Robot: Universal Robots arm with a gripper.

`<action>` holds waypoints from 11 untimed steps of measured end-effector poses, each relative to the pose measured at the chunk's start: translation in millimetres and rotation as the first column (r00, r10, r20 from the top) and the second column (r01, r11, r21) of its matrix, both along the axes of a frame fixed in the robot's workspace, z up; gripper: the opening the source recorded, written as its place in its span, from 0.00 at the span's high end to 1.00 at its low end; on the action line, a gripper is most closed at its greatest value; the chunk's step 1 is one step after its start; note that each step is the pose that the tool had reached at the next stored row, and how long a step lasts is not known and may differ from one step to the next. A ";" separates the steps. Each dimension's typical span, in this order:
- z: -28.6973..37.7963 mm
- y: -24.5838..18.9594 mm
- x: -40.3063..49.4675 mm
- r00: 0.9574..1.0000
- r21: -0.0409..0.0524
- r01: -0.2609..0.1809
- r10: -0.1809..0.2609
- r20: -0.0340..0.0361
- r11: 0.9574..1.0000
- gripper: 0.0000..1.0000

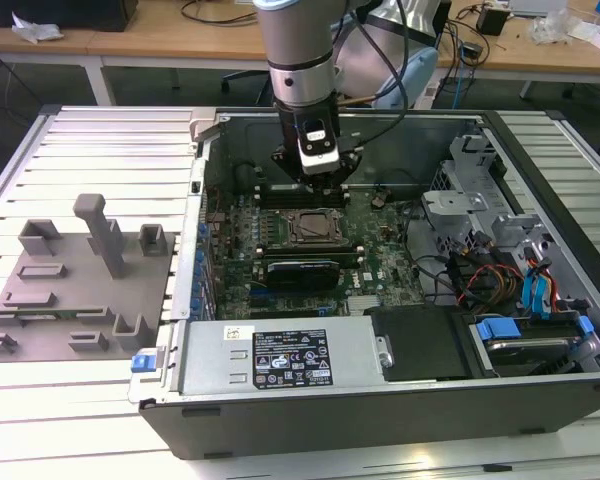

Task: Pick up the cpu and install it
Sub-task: 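Install the first cpu locking lever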

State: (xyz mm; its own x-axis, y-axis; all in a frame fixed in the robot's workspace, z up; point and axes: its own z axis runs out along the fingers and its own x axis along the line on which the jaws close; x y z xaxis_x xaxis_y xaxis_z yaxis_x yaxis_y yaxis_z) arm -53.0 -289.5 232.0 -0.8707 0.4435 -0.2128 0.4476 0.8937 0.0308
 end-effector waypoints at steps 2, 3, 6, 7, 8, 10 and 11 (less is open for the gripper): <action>0.0 0.0 0.1 1.000 -0.006 -0.002 0.002 -0.005 1.000 0.89; -0.1 0.0 0.2 1.000 -0.006 -0.002 0.002 -0.008 1.000 0.89; -0.3 0.0 1.3 0.998 -0.004 -0.002 0.002 -0.058 1.000 0.89; -0.4 0.0 1.7 0.997 -0.003 -0.002 0.002 -0.077 1.000 0.89; -0.4 0.0 2.1 0.995 -0.002 -0.002 0.002 -0.097 1.000 0.89; -0.4 0.0 2.9 0.991 -0.001 -0.002 0.002 -0.130 1.000 0.89; -0.3 0.0 2.9 0.991 -0.001 -0.002 0.002 -0.132 1.000 0.89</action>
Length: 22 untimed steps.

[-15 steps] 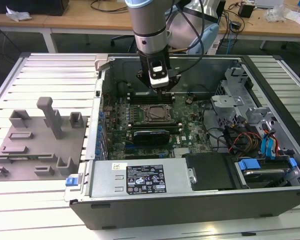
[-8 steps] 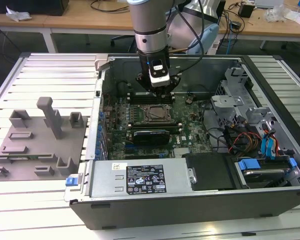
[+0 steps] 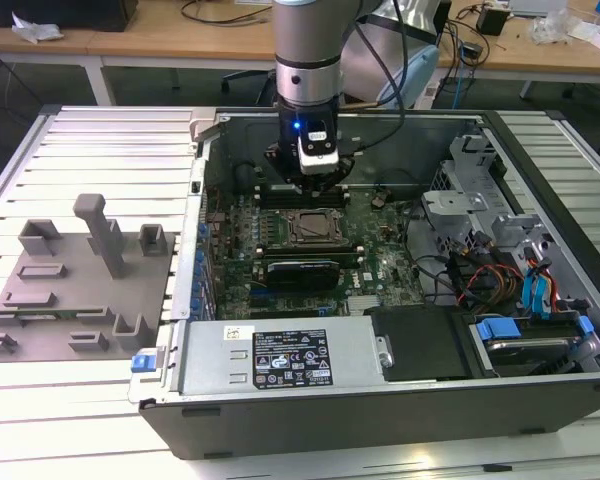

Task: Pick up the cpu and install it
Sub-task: 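Install the first cpu locking lever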

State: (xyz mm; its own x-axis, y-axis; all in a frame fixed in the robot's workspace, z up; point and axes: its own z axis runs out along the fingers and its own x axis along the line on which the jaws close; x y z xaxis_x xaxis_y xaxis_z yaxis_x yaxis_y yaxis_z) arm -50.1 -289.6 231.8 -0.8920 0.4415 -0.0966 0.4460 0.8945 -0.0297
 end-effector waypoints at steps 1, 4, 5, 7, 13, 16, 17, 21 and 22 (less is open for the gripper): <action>-0.1 0.0 0.0 1.000 0.000 0.000 0.000 -0.001 1.000 0.89; -0.2 0.1 0.2 1.000 0.000 -0.006 0.006 -0.004 1.000 0.89; -0.5 0.1 0.5 0.999 0.001 -0.042 0.042 -0.004 0.999 0.89; -0.9 0.1 0.6 0.997 0.000 -0.082 0.082 -0.004 0.997 0.89; -1.8 -1.9 0.6 0.985 0.000 -0.173 0.173 -0.004 0.985 0.89; -2.2 -7.2 0.5 0.983 0.000 -0.186 0.186 -0.004 0.983 0.89; -2.4 -10.6 0.5 0.982 0.000 -0.189 0.189 -0.004 0.982 0.89; -2.9 -22.0 0.4 0.980 0.000 -0.197 0.197 -0.004 0.980 0.89; -3.1 -24.0 0.4 0.980 0.000 -0.200 0.200 -0.004 0.980 0.89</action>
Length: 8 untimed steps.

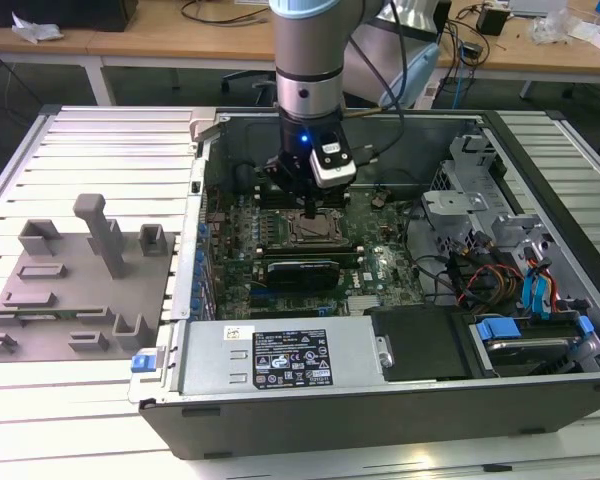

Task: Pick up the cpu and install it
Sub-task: 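Install the first cpu locking lever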

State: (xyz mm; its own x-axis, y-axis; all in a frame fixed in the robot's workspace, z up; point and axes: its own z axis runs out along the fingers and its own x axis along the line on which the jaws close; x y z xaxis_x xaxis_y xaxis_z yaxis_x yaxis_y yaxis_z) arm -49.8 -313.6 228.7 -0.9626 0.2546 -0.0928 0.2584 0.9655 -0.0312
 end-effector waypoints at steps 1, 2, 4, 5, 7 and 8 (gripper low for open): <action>-0.2 -2.5 0.0 1.000 0.000 -0.004 0.004 0.000 1.000 0.89; -0.4 -4.0 0.2 1.000 0.000 -0.007 0.007 0.000 1.000 0.89; -0.6 -5.4 3.2 1.000 0.000 -0.013 0.013 0.000 1.000 0.89; -0.6 -5.7 4.8 1.000 0.000 -0.016 0.016 -0.001 1.000 0.89; -0.1 -5.9 6.2 1.000 0.000 -0.020 0.020 -0.002 1.000 0.89; 1.4 -5.9 6.2 1.000 0.000 -0.020 0.020 -0.002 1.000 0.89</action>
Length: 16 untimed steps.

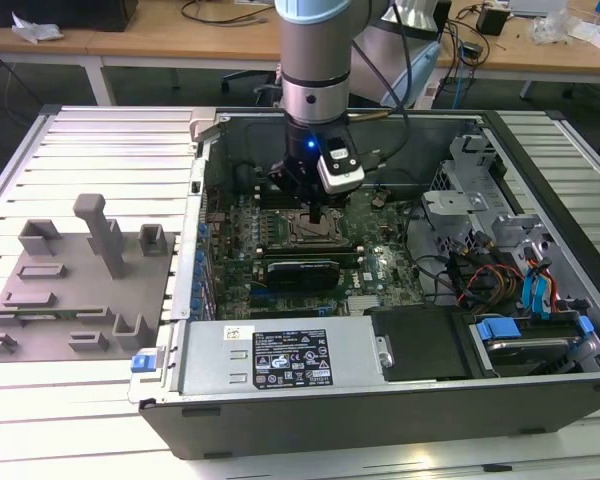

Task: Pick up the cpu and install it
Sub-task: 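Install the first cpu locking lever, then install the second cpu locking lever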

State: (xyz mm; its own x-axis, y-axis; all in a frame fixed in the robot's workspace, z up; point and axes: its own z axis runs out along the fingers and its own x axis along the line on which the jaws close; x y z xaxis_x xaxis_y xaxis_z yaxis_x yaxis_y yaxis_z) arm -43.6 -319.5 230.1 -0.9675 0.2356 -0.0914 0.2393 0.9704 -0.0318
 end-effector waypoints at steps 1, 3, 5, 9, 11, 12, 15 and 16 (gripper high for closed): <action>2.5 0.0 0.0 1.000 0.000 0.000 0.000 0.000 1.000 0.89; 4.2 0.1 0.1 1.000 0.000 0.000 0.000 0.000 1.000 0.89; 4.3 0.1 0.1 1.000 0.001 0.000 0.000 0.000 1.000 0.89; 4.3 0.1 0.1 1.000 0.006 0.000 0.000 0.000 1.000 0.89; 4.3 0.1 0.1 1.000 0.007 0.000 0.000 0.000 1.000 0.89; 4.3 0.1 0.1 1.000 0.007 0.000 0.000 0.000 1.000 0.89; 4.4 -0.5 0.1 1.000 0.008 0.000 0.000 0.000 1.000 0.89; 4.3 -1.2 0.1 1.000 0.008 0.000 0.000 0.000 1.000 0.89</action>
